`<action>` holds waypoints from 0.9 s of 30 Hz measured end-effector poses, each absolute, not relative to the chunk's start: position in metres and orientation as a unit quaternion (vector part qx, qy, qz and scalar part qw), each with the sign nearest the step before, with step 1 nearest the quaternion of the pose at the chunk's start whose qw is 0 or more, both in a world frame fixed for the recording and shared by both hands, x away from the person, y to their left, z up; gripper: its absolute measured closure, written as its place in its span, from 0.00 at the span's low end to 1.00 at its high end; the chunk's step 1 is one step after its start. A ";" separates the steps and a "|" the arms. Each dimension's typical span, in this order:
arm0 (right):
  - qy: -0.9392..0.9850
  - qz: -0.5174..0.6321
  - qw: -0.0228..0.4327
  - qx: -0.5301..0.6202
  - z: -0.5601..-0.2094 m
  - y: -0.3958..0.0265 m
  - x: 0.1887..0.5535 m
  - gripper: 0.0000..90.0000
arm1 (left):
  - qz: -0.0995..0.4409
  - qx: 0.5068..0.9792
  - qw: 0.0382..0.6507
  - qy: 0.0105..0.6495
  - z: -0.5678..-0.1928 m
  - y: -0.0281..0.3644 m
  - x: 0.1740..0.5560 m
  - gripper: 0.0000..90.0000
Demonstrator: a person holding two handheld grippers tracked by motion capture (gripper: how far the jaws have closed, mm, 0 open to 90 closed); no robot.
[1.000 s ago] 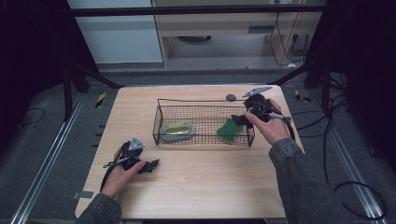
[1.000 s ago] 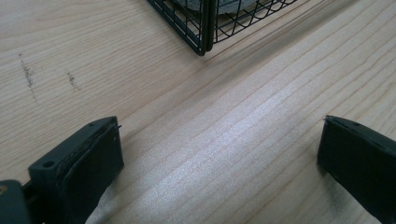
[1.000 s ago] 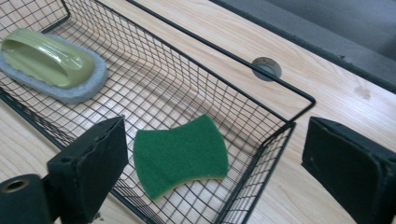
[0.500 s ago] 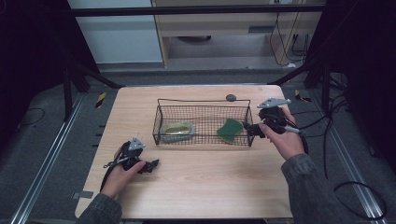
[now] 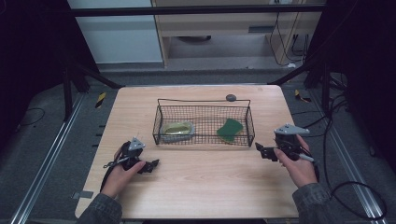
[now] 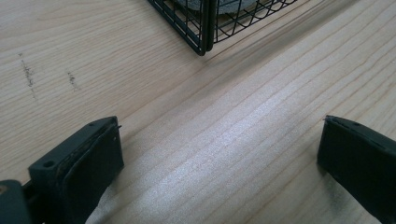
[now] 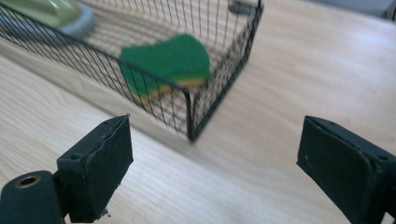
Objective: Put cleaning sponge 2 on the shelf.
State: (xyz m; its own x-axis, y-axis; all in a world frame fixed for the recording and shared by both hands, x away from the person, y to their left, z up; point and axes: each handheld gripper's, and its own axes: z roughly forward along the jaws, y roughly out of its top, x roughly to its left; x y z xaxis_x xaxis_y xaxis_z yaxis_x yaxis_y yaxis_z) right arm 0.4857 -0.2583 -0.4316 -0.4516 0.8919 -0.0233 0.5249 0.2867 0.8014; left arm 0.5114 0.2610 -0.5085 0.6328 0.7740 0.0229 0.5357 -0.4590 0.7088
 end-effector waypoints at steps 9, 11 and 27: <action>0.760 0.343 0.218 0.506 -0.477 -0.266 0.497 0.12 | 0.174 0.836 0.342 0.391 -0.508 0.261 0.511 0.00; 0.758 0.337 0.214 0.515 -0.484 -0.266 0.503 0.12 | 0.174 0.836 0.342 0.391 -0.508 0.261 0.511 0.00; 0.740 0.320 0.239 0.541 -0.512 -0.262 0.523 0.06 | 0.174 0.836 0.342 0.391 -0.508 0.261 0.512 0.00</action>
